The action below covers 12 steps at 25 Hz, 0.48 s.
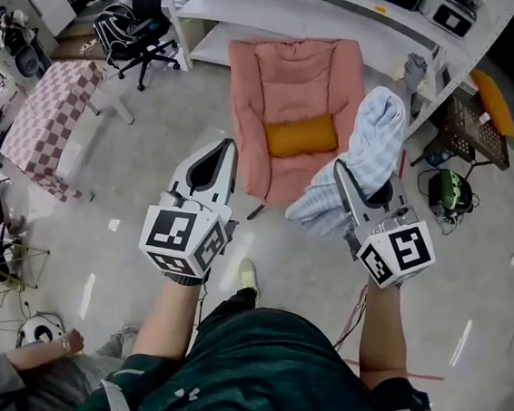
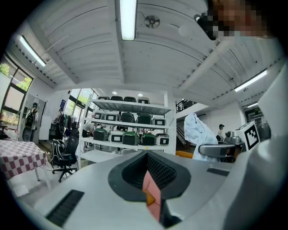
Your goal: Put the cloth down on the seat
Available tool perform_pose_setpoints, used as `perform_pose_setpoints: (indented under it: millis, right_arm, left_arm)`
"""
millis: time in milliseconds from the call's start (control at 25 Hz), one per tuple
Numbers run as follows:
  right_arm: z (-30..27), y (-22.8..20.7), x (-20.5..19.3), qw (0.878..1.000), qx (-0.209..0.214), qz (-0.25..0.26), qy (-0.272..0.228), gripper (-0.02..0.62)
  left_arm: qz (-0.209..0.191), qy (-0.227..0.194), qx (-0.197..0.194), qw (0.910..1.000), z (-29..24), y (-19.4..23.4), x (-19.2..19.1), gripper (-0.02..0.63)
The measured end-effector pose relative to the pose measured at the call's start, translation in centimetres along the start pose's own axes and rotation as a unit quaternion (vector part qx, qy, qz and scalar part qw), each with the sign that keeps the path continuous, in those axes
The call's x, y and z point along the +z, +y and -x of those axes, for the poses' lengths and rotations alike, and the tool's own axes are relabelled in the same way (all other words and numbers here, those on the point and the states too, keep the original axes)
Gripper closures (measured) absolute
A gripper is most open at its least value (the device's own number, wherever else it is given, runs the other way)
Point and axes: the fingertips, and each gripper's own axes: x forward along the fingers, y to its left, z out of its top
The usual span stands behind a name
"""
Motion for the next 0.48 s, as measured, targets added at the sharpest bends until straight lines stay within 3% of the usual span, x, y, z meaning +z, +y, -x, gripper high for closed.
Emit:
perform_pose_setpoints:
  millis: [480]
  right_arm:
    - [-11.7, -3.4, -5.8, 0.997, -0.032, 0.006, 0.069, 0.486]
  left_arm:
    - [0.013, 0.008, -0.051, 0.9986, -9.6, 8.6, -2.0, 0.6]
